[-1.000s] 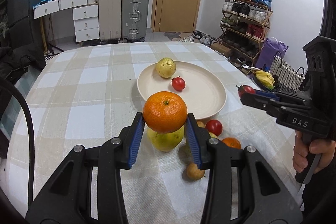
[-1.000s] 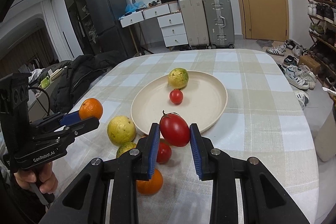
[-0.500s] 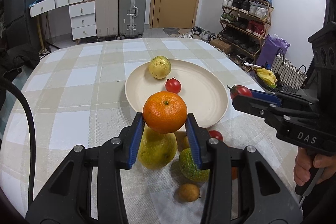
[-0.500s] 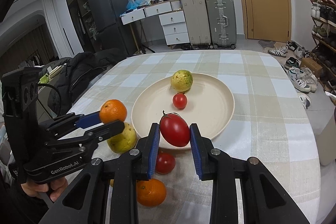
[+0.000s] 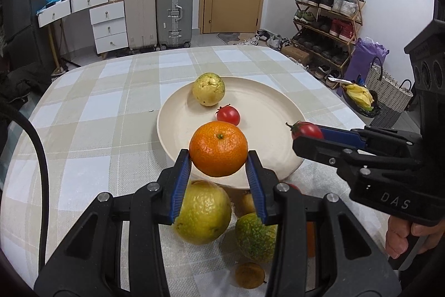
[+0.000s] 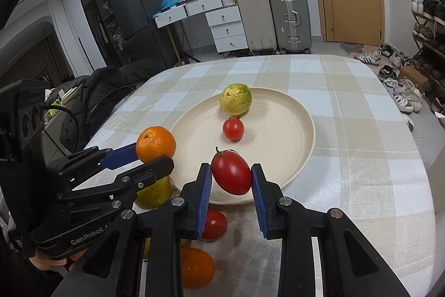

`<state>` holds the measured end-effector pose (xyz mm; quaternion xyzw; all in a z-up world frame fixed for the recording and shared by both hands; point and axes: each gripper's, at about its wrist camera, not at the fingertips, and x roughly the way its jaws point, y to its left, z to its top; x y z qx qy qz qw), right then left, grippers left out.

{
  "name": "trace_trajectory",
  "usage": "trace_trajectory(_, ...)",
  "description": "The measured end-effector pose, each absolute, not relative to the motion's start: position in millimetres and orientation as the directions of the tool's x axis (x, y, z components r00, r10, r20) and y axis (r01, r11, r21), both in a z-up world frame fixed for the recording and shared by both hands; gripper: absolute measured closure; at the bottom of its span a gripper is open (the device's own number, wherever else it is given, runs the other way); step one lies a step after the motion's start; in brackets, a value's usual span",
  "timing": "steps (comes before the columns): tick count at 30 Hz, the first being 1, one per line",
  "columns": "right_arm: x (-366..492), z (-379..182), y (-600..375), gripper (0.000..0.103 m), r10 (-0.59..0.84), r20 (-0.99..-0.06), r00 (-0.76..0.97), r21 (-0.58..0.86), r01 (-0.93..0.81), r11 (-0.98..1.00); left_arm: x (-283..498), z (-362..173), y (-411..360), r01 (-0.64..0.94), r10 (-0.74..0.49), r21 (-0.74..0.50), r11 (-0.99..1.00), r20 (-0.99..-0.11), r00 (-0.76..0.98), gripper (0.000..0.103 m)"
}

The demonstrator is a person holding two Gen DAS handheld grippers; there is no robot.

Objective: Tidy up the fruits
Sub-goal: 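Carry the plum tomato with the right tool while the left tool carries the mandarin over the plate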

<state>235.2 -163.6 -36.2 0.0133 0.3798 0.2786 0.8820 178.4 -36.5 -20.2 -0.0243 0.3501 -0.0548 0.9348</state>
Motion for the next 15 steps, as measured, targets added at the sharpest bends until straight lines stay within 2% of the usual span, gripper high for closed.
trace_trajectory(15,244.6,-49.2,-160.3,0.073,0.482,-0.693,0.536,0.230,-0.469,0.853,189.4,-31.4,-46.6,0.085,-0.092,-0.043,0.995,-0.675,0.732,0.065)
